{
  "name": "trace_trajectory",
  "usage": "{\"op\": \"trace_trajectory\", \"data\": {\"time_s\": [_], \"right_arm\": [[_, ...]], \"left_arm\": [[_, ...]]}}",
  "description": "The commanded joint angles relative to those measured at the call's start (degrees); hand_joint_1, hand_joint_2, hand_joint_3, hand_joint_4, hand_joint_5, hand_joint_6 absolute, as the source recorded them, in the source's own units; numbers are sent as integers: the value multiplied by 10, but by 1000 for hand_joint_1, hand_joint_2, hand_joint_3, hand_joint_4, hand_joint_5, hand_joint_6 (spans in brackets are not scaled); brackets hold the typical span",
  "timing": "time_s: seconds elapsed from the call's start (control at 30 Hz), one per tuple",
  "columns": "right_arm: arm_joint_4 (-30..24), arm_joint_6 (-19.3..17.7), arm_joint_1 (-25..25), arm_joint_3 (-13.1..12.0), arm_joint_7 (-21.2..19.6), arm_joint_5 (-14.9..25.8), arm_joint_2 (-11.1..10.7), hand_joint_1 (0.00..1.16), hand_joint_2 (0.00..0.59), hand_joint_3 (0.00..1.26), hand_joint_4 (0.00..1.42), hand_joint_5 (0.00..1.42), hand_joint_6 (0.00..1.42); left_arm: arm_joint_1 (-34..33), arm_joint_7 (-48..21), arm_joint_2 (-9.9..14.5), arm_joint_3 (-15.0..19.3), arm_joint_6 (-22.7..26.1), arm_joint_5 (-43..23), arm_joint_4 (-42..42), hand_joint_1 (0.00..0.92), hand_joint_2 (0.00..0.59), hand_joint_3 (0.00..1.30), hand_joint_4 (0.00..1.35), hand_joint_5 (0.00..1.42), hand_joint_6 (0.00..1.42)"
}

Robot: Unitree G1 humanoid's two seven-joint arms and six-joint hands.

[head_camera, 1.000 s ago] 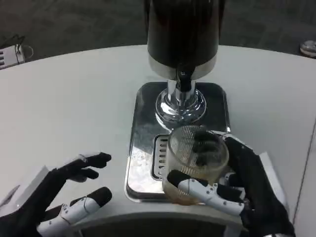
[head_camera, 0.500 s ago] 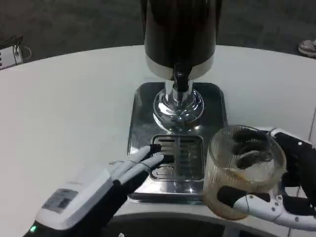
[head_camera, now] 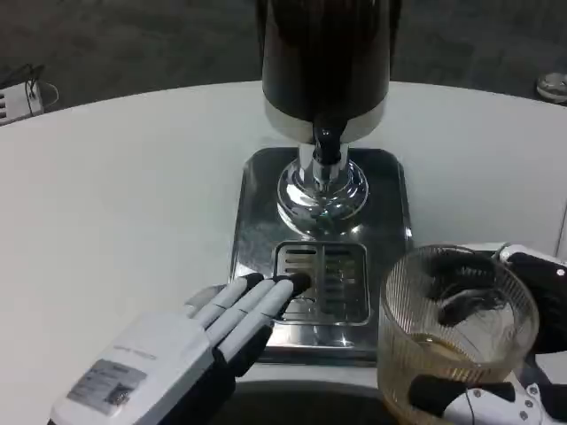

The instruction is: Grasp the cup under the faucet to collect the drink, then remove the cup.

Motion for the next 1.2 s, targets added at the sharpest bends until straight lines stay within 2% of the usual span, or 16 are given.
{"op": "trace_trajectory", "data": {"time_s": [0.03,0.5,1.2], "right_arm": [[-28,-26,20,-6,6,12,0,925,239,1131,1308,1424,1424],[-29,-68,55,4,-3,1,12,924,239,1131,1308,1424,1424],[-29,-69,57,15,-7,-17,19,906,244,1131,1308,1424,1424]], "left_arm": [[27,-6,-6,15,7,7,-24,0,59,0,0,0,29],[47,-18,-9,29,13,-3,-44,0,64,0,0,0,12],[40,-31,-4,35,10,-17,-33,0,66,0,0,0,10]]}}
